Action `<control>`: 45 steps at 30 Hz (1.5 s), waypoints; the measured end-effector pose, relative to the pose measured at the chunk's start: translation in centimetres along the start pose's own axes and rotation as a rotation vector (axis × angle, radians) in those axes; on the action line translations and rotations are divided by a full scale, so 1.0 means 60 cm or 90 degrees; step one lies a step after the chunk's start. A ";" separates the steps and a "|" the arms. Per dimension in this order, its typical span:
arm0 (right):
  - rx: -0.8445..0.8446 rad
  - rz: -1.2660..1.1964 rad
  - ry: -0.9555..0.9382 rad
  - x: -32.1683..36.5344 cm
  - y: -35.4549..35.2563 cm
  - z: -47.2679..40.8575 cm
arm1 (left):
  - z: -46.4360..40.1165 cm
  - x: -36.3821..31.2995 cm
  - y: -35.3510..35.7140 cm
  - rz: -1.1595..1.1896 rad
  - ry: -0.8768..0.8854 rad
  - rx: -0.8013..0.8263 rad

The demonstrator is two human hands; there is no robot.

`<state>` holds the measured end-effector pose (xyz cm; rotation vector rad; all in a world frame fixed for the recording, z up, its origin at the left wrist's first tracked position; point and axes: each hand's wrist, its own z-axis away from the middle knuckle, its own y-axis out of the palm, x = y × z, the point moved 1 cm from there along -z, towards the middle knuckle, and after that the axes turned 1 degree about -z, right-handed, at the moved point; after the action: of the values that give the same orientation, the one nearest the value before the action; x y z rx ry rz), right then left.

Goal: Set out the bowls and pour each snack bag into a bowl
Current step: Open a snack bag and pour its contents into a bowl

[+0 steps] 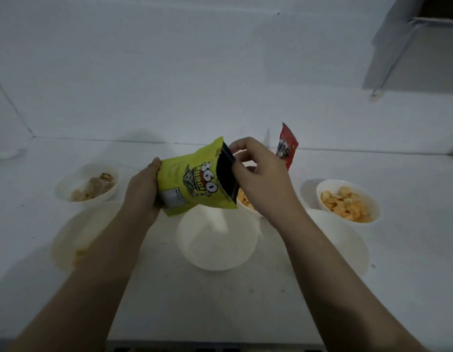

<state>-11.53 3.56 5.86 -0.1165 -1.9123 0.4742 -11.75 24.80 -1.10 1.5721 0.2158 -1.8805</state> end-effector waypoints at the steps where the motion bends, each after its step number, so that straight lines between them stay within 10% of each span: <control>1: -0.001 -0.016 0.020 -0.003 0.017 -0.002 | -0.012 -0.004 -0.015 -0.022 0.015 -0.014; 23: -0.016 0.275 0.108 -0.087 0.081 -0.003 | -0.058 -0.003 -0.056 -0.372 0.468 -0.011; 45: -0.021 0.291 0.096 -0.116 0.078 0.028 | -0.040 -0.019 -0.026 -0.374 0.538 0.056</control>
<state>-11.00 5.28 -2.51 -0.6032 -1.7430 0.7157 -10.63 27.68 -1.11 2.4839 1.0661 -1.4814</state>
